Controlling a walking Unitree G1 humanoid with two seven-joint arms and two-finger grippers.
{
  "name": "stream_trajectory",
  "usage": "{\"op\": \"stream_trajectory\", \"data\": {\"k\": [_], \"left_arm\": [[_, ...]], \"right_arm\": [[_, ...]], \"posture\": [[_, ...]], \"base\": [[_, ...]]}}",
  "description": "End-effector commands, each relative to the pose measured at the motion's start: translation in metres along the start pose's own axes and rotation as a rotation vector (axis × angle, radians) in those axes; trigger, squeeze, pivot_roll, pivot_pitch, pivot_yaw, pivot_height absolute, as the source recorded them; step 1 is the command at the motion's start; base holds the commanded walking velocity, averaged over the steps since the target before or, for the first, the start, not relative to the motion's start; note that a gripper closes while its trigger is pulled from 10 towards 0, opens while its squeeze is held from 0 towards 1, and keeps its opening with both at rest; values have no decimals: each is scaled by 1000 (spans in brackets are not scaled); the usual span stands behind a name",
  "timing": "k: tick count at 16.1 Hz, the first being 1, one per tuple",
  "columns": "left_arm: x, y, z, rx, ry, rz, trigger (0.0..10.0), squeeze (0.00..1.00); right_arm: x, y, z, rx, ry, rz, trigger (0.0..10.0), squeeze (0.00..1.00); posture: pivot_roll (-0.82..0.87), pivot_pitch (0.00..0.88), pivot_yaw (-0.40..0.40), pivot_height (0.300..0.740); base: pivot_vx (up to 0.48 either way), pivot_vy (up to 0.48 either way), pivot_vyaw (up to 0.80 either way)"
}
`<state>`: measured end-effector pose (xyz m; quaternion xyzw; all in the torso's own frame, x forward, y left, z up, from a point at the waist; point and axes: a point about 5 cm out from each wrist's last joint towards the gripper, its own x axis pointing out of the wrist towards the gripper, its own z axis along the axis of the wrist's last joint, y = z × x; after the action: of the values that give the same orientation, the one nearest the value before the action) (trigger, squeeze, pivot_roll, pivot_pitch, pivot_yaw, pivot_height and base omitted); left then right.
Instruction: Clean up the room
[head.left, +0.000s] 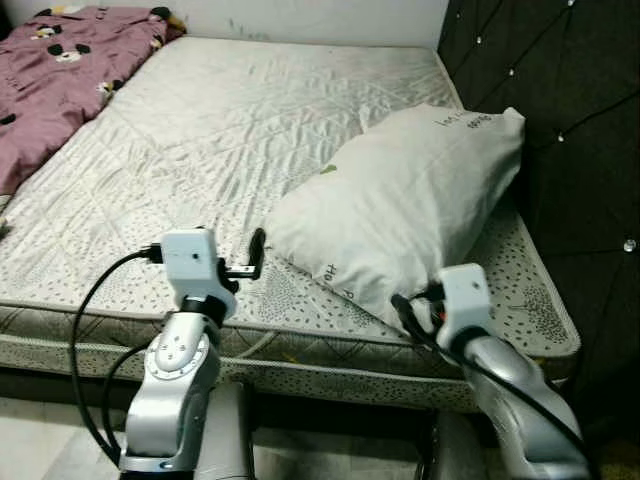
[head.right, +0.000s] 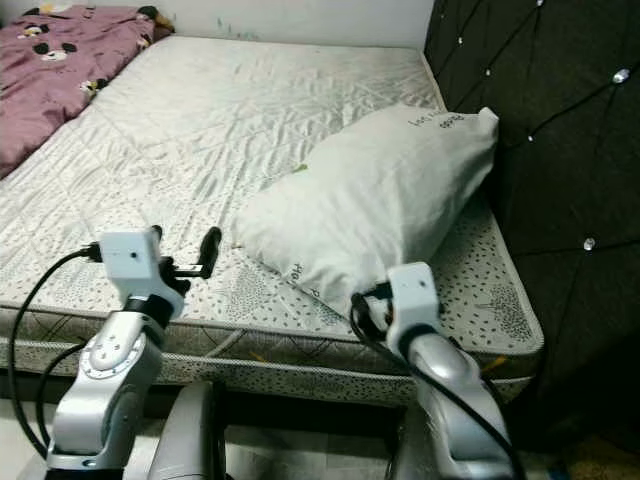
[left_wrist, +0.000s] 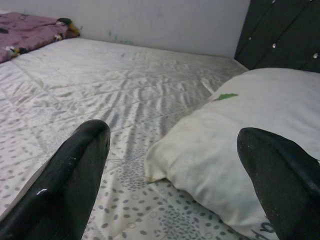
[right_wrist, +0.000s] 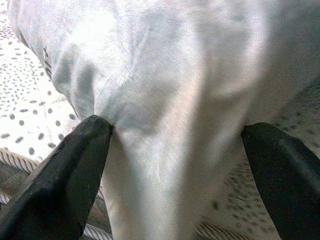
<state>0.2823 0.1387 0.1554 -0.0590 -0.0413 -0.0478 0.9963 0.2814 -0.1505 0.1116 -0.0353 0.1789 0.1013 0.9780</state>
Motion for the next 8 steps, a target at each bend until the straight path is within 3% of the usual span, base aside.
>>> {"op": "stream_trajectory", "data": {"k": [1, 4, 5, 6, 8], "left_arm": [[-2, 3, -2, 2, 17, 12, 10000, 0], [-6, 5, -2, 5, 24, 16, 10000, 0], [-9, 6, -3, 7, 31, 19, 10000, 0], [-10, 6, -4, 8, 35, 21, 10000, 0], [-9, 5, -3, 8, 33, 20, 10000, 0]], "right_arm": [[8, 8, 3, 14, 13, 24, 10000, 0], [22, 23, 15, 43, -1, 65, 10000, 0], [29, 32, 20, 59, -10, 84, 6902, 0], [36, 42, 23, 128, -10, 81, 0, 0], [40, 48, 24, 154, -6, 83, 0, 0]], "posture": [[-19, 77, -3, 521], [-2, 83, -3, 521], [-2, 83, -3, 521], [8, 80, -8, 521], [15, 77, -9, 521]], "base": [[0, 0, 0], [0, 0, 0], [0, 0, 0], [0, 0, 0], [0, 0, 0]]}}
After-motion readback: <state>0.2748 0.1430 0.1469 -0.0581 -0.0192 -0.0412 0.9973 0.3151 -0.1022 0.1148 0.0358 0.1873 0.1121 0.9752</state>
